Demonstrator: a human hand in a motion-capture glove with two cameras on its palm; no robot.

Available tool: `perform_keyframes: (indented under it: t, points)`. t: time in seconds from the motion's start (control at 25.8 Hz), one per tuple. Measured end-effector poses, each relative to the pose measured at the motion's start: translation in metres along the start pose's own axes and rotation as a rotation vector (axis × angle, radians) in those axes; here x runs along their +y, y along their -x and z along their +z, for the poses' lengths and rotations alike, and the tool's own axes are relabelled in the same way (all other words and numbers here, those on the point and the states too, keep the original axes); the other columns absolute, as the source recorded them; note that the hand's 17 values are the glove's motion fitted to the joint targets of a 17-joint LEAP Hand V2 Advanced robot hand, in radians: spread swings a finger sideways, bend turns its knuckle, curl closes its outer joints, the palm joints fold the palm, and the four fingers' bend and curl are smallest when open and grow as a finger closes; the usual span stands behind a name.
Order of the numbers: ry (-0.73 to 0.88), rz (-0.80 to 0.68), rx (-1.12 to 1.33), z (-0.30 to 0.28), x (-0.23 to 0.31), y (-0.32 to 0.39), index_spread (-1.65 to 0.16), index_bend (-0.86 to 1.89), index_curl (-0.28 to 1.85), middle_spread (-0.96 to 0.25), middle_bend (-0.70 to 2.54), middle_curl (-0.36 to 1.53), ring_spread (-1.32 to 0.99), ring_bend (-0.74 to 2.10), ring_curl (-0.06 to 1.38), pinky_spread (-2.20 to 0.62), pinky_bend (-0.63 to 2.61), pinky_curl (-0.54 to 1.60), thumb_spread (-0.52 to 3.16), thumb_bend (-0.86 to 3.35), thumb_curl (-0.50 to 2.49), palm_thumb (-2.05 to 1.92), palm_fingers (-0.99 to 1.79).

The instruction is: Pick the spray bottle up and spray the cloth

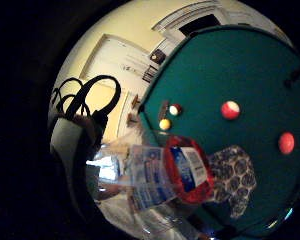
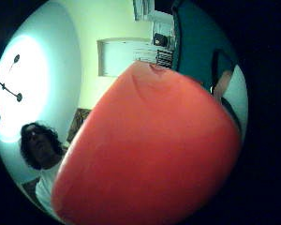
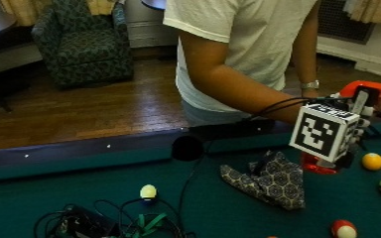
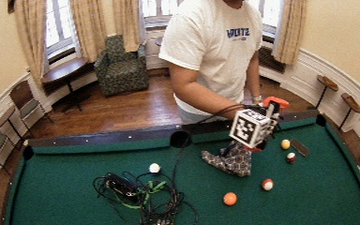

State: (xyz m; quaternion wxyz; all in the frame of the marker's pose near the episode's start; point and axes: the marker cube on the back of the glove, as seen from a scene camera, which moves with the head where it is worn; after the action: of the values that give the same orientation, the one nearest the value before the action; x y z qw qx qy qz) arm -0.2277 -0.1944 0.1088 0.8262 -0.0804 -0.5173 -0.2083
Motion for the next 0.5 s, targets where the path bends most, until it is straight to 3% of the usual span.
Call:
perform_keyframes:
  t: [0.5]
  points:
    - [-0.013, -0.020, 0.008, 0.079, -0.046, -0.083, -0.28, 0.21, 0.64, -0.17, 0.58, 0.53, -0.20, 0.64, 0.47, -0.27, 0.43, 0.39, 0.44, -0.03, 0.87, 0.90, 1.35]
